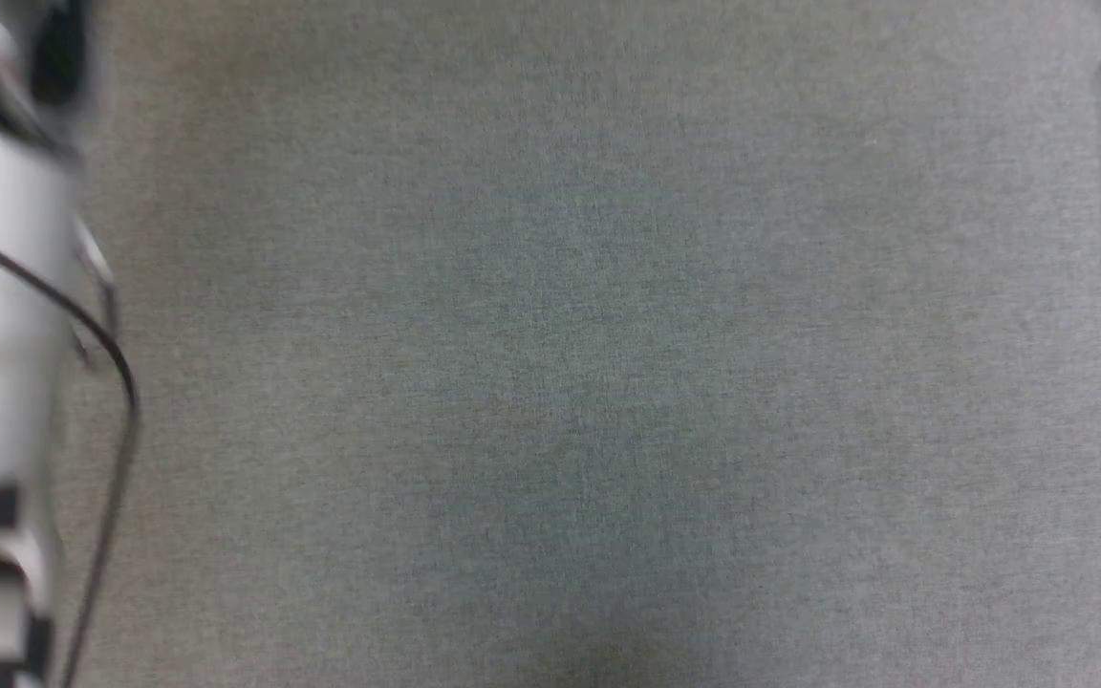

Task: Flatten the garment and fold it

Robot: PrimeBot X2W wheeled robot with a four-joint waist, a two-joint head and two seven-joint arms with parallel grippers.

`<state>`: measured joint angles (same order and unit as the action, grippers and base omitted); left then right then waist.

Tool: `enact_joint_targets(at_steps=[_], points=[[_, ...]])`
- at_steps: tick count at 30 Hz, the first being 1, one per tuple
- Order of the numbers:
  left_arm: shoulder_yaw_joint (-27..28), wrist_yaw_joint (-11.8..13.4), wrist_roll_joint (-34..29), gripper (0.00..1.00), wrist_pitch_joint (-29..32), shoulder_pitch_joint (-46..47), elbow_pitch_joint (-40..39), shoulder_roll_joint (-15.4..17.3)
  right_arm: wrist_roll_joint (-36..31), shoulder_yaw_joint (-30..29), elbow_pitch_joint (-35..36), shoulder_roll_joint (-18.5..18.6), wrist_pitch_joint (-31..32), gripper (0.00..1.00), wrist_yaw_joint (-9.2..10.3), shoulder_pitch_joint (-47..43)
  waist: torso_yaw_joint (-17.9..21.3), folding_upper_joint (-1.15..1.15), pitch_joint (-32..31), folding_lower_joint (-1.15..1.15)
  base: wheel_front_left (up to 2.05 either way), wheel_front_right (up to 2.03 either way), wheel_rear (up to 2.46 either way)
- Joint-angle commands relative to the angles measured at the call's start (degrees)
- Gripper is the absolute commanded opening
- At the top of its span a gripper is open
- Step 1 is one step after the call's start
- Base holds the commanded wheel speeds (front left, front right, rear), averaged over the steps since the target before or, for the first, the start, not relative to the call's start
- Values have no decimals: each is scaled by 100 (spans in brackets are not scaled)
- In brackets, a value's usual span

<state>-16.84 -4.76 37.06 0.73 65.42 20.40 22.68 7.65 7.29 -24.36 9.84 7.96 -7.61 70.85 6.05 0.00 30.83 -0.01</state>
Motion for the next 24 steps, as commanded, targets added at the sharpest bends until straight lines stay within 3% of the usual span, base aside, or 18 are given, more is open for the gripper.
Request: enact_joint_targets(at_steps=[1,6,11,17,24], points=[[-128,-67,2,0,34,-461,1,53,334,165,23,47,120,0,12,-543,-71,0,-214,1,0,0,0],[-590,-164,212,0,313,-1966,-277,143,1214,416,607,429,725,0,12,-2298,-161,0,-623,1,0,0,0],[-808,-77,597,0,740,-3644,-896,393,1455,-6,1686,606,1329,0,12,-4305,-185,0,-1091,1,0,0,0],[-948,410,840,0,1199,-5133,-1886,676,1239,-871,2951,123,1989,0,12,-6288,-270,0,-1486,1,0,0,0],[-1022,988,1045,0,1622,-6379,-2983,982,891,-1354,4115,-373,2807,0,12,-7863,-393,0,-1701,1,0,0,0]])
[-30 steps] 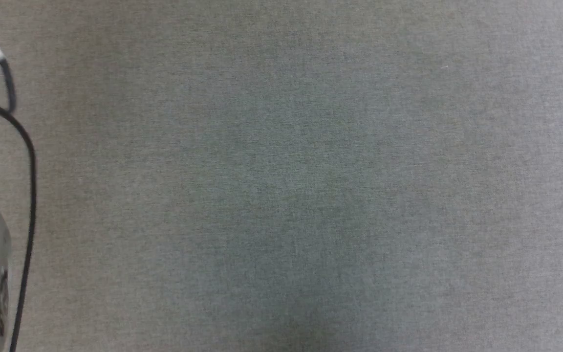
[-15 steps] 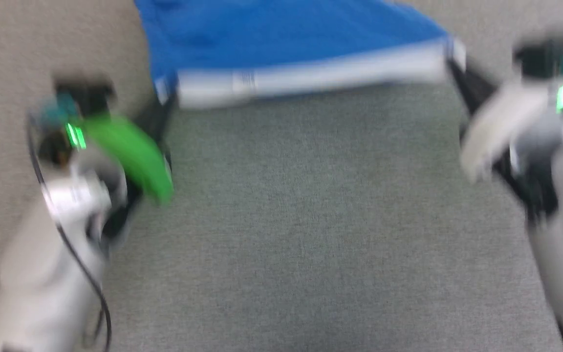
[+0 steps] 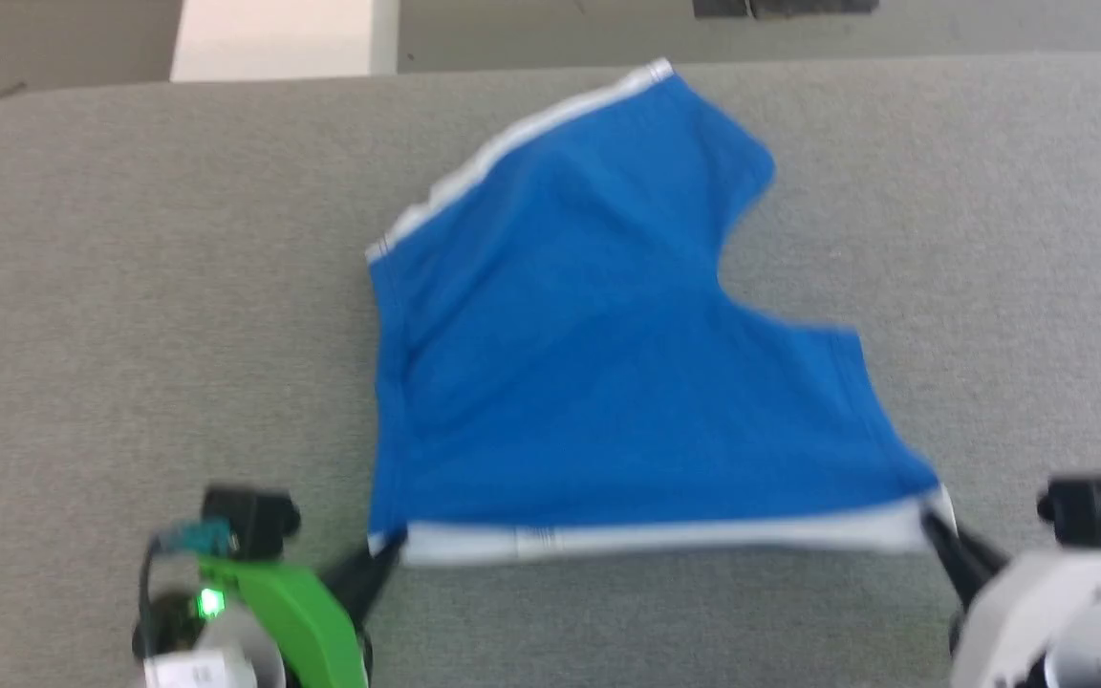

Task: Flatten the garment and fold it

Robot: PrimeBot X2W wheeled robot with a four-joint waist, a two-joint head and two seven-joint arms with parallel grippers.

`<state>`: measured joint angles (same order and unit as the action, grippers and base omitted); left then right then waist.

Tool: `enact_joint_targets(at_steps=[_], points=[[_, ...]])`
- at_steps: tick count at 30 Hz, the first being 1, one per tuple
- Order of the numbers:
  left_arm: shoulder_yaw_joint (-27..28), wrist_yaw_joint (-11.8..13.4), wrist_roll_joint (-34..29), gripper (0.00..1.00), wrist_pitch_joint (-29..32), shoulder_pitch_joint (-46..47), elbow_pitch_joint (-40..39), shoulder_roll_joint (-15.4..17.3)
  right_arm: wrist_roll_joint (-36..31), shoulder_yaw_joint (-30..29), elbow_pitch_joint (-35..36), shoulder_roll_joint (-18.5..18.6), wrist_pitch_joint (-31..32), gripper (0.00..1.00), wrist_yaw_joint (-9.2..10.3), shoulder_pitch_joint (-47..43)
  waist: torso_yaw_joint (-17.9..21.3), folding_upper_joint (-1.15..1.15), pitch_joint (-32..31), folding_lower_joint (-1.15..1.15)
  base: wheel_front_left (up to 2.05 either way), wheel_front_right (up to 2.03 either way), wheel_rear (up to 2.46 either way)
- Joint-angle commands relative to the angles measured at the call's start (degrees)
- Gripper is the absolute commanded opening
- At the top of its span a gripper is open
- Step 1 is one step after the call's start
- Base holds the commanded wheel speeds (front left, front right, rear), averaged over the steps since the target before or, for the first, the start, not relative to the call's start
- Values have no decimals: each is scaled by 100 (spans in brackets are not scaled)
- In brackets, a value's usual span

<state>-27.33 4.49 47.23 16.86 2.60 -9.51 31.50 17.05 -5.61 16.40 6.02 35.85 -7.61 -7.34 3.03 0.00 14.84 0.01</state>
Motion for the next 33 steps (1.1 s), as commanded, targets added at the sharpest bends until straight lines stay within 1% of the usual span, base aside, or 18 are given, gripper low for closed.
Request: enact_joint_targets(at_steps=[1,3,4,7,10,15,19,25,29,33], points=[[3,168,33,0,85,-272,-133,154,-86,-119,172,-48,173,0,12,-246,-107,0,-130,-1,0,0,0],[-76,419,-38,0,266,-560,-365,260,-139,-227,365,-131,505,0,12,-580,-139,0,-192,-1,0,0,0],[-150,598,27,0,416,-820,-643,258,-190,-322,541,-194,867,0,12,-890,-178,0,-259,-1,0,0,0],[-186,781,172,0,505,-1011,-1056,135,-218,-378,894,-249,1166,0,12,-1080,-241,0,-271,-1,0,0,0],[-185,808,196,0,488,-857,-1251,-11,-289,-349,1154,-247,1121,0,12,-883,-318,0,-259,-1,0,0,0],[-150,682,102,0,448,-186,-1182,-213,-414,-130,1256,57,903,0,12,17,-410,0,-167,-1,0,0,0],[-86,556,65,0,372,484,-881,-455,-422,60,883,352,704,0,12,980,-490,0,-4,-1,0,0,0],[59,469,75,0,213,1349,-209,-829,-410,370,-222,791,316,0,12,2586,-647,0,408,-1,0,0,0],[153,458,77,0,64,1761,197,-1039,-434,600,-1060,910,18,0,12,3555,-734,0,705,-1,0,0,0],[178,522,-66,0,-87,2097,582,-1177,-537,825,-1903,991,-240,0,12,4407,-830,0,997,-1,0,0,0]])
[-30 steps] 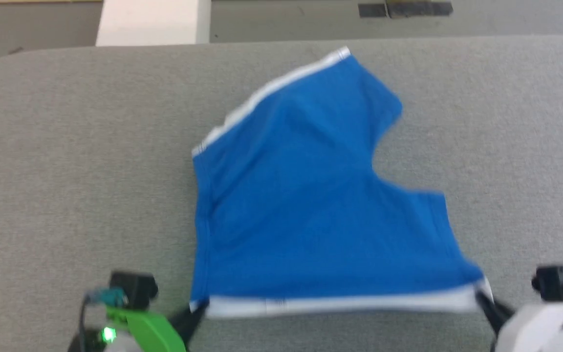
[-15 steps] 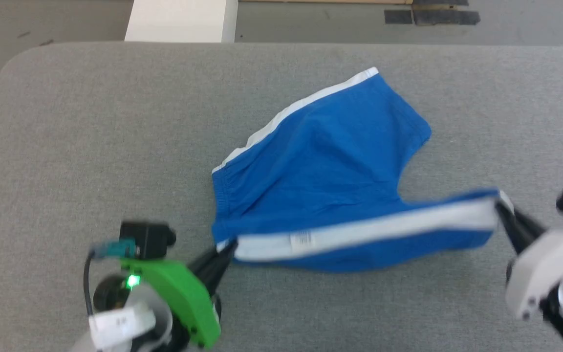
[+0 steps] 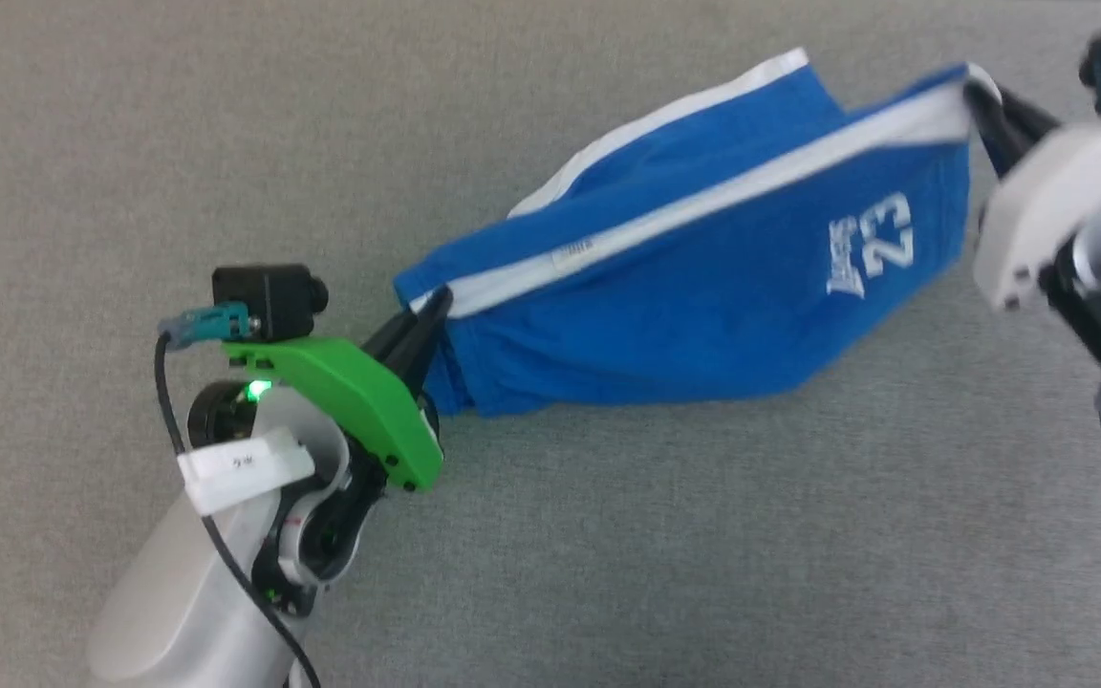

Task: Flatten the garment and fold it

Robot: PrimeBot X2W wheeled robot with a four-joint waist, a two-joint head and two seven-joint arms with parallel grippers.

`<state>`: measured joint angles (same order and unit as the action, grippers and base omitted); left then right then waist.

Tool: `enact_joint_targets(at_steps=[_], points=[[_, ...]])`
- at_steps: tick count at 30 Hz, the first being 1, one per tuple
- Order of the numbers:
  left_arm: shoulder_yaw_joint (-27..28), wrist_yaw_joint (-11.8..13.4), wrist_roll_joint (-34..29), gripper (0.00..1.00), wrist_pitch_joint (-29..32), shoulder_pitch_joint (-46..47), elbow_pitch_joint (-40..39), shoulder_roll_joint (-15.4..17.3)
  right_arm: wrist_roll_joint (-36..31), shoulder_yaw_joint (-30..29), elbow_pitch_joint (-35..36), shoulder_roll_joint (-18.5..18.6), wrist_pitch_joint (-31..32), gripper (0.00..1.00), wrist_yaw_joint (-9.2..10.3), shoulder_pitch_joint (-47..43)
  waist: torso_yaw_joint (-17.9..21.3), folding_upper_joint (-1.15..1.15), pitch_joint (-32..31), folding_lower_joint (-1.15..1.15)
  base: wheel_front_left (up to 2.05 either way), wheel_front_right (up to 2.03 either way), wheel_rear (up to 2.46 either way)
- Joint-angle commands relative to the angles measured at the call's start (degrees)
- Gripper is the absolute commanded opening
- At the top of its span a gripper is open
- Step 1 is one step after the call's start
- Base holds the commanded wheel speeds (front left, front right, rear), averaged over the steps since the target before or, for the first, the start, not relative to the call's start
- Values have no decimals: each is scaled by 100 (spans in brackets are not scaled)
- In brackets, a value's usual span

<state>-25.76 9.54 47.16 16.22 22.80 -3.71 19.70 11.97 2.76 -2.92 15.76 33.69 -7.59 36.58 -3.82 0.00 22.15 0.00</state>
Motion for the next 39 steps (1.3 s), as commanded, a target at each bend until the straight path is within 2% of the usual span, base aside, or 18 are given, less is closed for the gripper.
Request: enact_joint_targets(at_steps=[1,12,19,20,21,22,23,28,34,36,39], points=[[30,36,-77,0,-73,157,95,-55,-66,75,-203,35,-95,0,10,247,-174,0,350,0,0,0,0],[47,48,-187,0,-447,705,666,-422,-244,883,-2189,153,-516,0,10,1931,-473,0,1042,0,0,0,0],[-86,-109,-137,0,-495,757,764,-552,111,1225,-3094,214,-124,0,10,2427,-597,0,1145,0,0,0,0],[-97,-128,-121,32,-501,752,765,-569,150,1235,-3185,222,-33,0,10,2461,-608,0,1135,0,0,0,0],[-111,-151,-111,74,-514,747,765,-585,205,1250,-3282,232,75,3,10,2489,-621,0,1112,0,0,0,0],[-121,-171,-104,100,-530,742,761,-596,245,1264,-3332,244,122,48,10,2510,-629,0,1091,0,0,0,0],[-131,-204,-87,100,-553,731,755,-611,299,1290,-3372,259,142,100,10,2524,-635,0,1054,0,0,0,0],[-134,-314,-57,100,-723,584,722,-603,561,1333,-3413,295,-101,100,10,2437,-599,0,791,0,0,0,0],[-8,-388,-116,100,-1195,163,618,-456,1009,1385,-3154,448,-590,100,10,1961,-496,0,312,0,0,0,0],[40,-403,-134,100,-1383,3,625,-428,1132,1370,-2997,507,-811,100,10,1736,-469,0,154,0,0,0,0],[239,-445,-235,100,-2020,-202,635,-429,1263,1308,-2705,587,-1161,100,10,1356,-436,0,-9,0,0,0,0]])
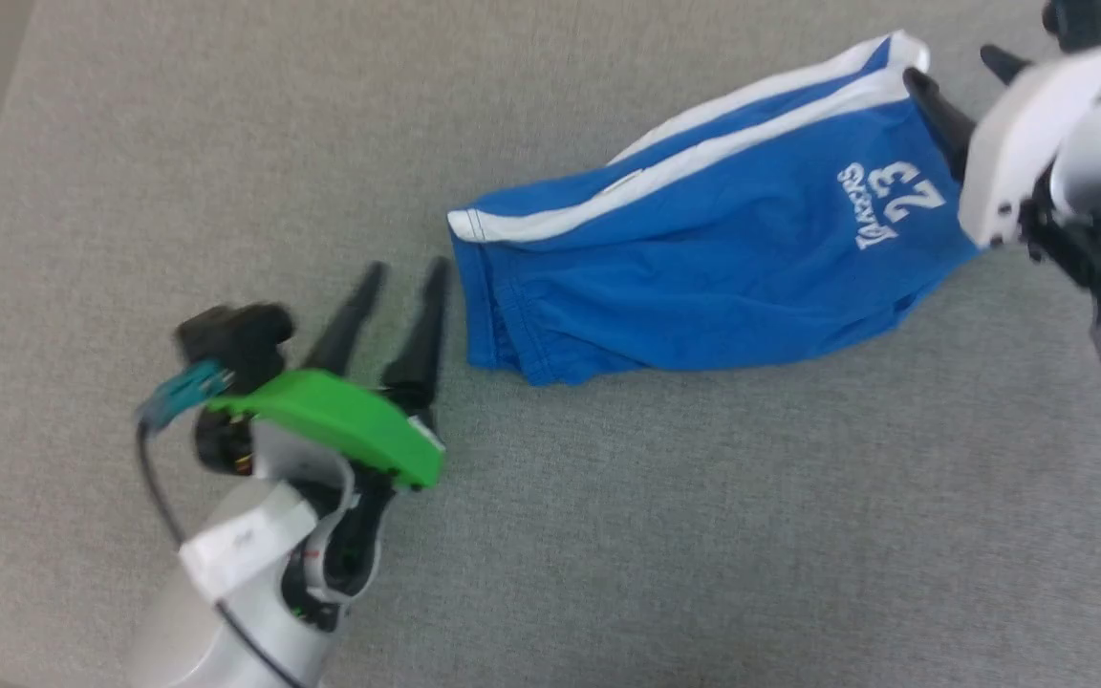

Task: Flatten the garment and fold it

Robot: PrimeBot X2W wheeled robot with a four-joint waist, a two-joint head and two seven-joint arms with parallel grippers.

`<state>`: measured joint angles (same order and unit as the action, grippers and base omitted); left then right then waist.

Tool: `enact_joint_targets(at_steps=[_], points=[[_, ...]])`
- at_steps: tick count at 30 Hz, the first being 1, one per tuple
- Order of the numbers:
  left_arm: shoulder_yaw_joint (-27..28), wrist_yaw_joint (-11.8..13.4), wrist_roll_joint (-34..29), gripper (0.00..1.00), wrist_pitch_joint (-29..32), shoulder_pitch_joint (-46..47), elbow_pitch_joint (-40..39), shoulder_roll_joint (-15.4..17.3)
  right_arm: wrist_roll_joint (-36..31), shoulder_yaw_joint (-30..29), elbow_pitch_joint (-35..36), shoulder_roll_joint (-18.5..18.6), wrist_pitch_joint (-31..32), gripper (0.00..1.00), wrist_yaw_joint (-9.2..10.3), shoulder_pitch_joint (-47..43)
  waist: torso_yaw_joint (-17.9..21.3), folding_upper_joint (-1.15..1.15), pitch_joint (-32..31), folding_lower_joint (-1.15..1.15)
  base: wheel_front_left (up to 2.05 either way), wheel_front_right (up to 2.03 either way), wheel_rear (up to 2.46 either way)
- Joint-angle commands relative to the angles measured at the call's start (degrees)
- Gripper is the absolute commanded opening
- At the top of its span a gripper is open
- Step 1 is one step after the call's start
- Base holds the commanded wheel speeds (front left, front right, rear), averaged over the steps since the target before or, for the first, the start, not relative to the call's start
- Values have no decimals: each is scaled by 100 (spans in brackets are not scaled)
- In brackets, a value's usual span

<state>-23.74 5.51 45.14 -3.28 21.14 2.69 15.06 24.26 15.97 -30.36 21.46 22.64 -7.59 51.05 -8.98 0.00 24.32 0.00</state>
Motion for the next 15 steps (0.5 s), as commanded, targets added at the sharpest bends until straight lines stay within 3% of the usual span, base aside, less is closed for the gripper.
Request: enact_joint_targets(at_steps=[1,6,10,15], points=[[72,-64,-119,100,-283,-79,32,56,75,-57,114,30,-161,100,10,-208,82,0,-266,0,0,0,0],[246,-144,-721,100,-1099,-193,387,73,163,-444,443,-23,-702,100,10,-795,90,0,-355,0,0,0,0],[563,-277,-1397,100,-1166,-173,424,-47,112,-985,455,-291,-1063,100,10,-1077,90,0,-312,0,0,0,0],[1190,-604,-2280,100,-1170,-227,177,-465,-68,-1495,293,-601,-989,100,10,-1162,49,0,-171,0,0,0,0]])
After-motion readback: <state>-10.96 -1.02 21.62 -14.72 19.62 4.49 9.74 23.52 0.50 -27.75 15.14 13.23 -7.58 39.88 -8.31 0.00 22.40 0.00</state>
